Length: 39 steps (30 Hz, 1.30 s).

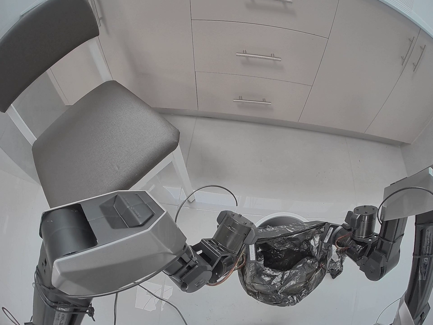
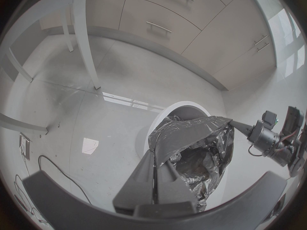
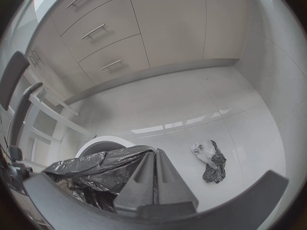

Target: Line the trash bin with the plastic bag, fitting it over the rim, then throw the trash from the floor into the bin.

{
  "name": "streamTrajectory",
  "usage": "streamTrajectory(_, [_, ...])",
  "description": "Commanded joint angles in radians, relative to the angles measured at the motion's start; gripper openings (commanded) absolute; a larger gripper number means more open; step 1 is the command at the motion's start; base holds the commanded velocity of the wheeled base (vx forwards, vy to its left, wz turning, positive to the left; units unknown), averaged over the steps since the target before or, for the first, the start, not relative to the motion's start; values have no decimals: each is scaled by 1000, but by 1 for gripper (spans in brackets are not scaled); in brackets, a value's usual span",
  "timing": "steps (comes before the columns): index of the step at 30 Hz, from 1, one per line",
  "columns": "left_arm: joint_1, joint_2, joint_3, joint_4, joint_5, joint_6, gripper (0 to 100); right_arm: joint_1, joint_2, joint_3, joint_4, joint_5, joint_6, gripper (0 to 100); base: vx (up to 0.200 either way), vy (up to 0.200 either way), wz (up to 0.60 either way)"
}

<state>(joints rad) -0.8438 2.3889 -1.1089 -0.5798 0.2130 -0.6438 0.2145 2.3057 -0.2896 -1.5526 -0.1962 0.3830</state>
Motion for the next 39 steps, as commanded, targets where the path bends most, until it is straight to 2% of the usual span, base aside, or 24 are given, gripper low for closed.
streamTrajectory(1, [-15, 3, 15, -2, 14, -2, 0, 0, -19, 1, -18, 0, 4, 0, 0, 0, 0])
streamTrajectory(4, [-37, -24, 26, -2, 40, -8, 0, 2, -34, 6, -18, 11, 17, 0, 0, 0, 0])
streamTrajectory(9, [-40, -11, 9, -3, 40, -7, 0, 3, -26, 6, -18, 20, 19, 0, 0, 0, 0])
streamTrajectory(20, [9, 58, -29, -63, 42, -14, 0, -1, 20, -34, -18, 21, 62, 0, 0, 0, 0])
streamTrajectory(30, [66, 62, -60, -87, 39, -19, 0, 13, 26, -117, -18, 20, 54, 0, 0, 0, 0])
streamTrajectory(39, [74, 69, -97, -92, 32, -14, 0, 31, 52, -186, -18, 20, 50, 0, 0, 0, 0])
